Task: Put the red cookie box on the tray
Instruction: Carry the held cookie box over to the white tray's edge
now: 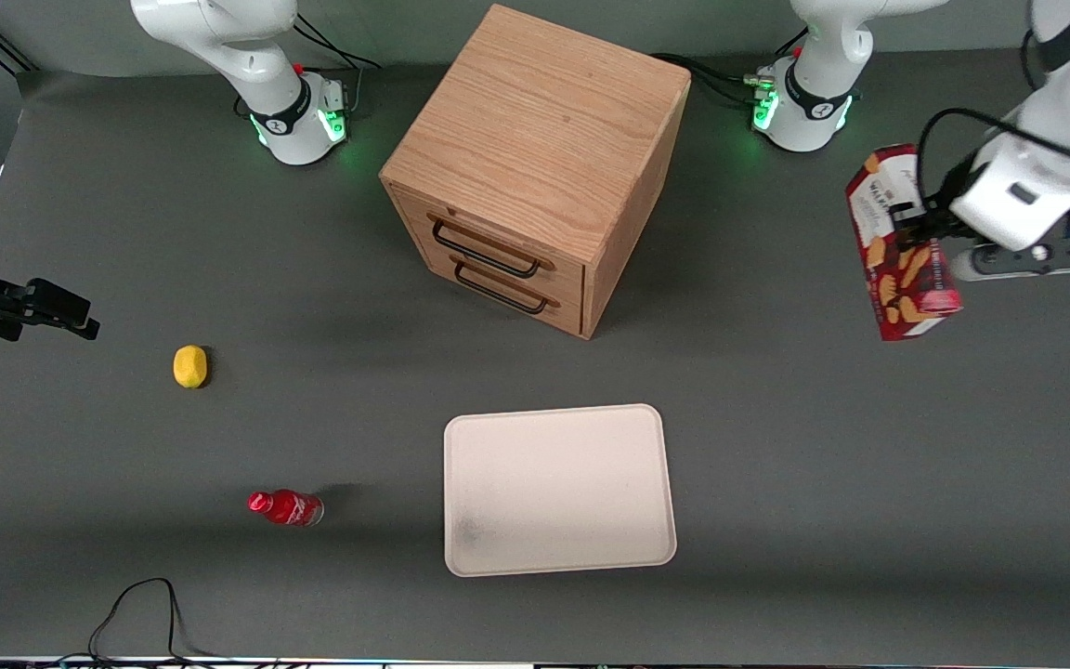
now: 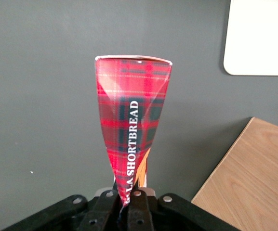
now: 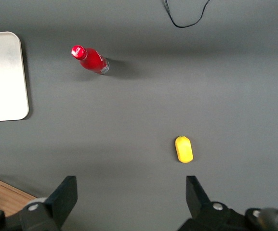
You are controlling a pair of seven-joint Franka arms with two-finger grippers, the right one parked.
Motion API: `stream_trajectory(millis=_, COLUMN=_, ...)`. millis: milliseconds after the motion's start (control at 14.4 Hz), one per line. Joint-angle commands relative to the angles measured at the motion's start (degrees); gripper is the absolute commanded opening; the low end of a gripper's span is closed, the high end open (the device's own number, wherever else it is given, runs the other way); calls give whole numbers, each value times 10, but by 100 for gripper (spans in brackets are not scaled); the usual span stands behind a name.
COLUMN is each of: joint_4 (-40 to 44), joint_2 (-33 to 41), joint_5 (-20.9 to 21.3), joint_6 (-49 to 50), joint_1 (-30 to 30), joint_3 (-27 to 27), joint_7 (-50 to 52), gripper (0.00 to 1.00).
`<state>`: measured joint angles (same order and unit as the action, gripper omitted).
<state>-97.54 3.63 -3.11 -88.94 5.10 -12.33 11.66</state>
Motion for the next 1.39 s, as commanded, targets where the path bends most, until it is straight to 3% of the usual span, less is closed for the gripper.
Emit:
stream_trajectory(millis=0, joint_4=66, joint_2=-48, joint_5=-1, joint_6=30, joint_1=-2, joint_3=2, joint_7=-17, gripper=0)
stream_trajectory(millis=208, joint_4=132, joint_2=-101, joint_5=-1, joint_6=39, joint_1=-4, joint_3=2, joint_7=-13, gripper=0)
stream_trajectory(millis=417, joint_4=238, joint_2=-205, joint_5=-3, joint_6=53, joint_1=-21, joint_3=-4, joint_7=5, gripper=0)
stream_trajectory(millis=694, joint_4=413, joint_2=-368, joint_5=6, joint_6=44, joint_1=-106, joint_3=0, joint_7=122, gripper=0)
stream_trajectory(millis=764, joint_4=442, joint_2=-402, joint_5=25, joint_6=32, joint_1=-131, joint_3=1, joint_7=153, gripper=0)
stream_trajectory(millis=1042, joint_4=466, joint_2=-482, joint_5=78, joint_6=-88, joint_1=-199, joint_3=2, joint_7=245, gripper=0)
stream_trajectory(millis=1319, joint_4=467, joint_2=-536, joint_5=79, joint_6=-153, joint_1=-219, joint_3=17, joint_7=245, gripper=0)
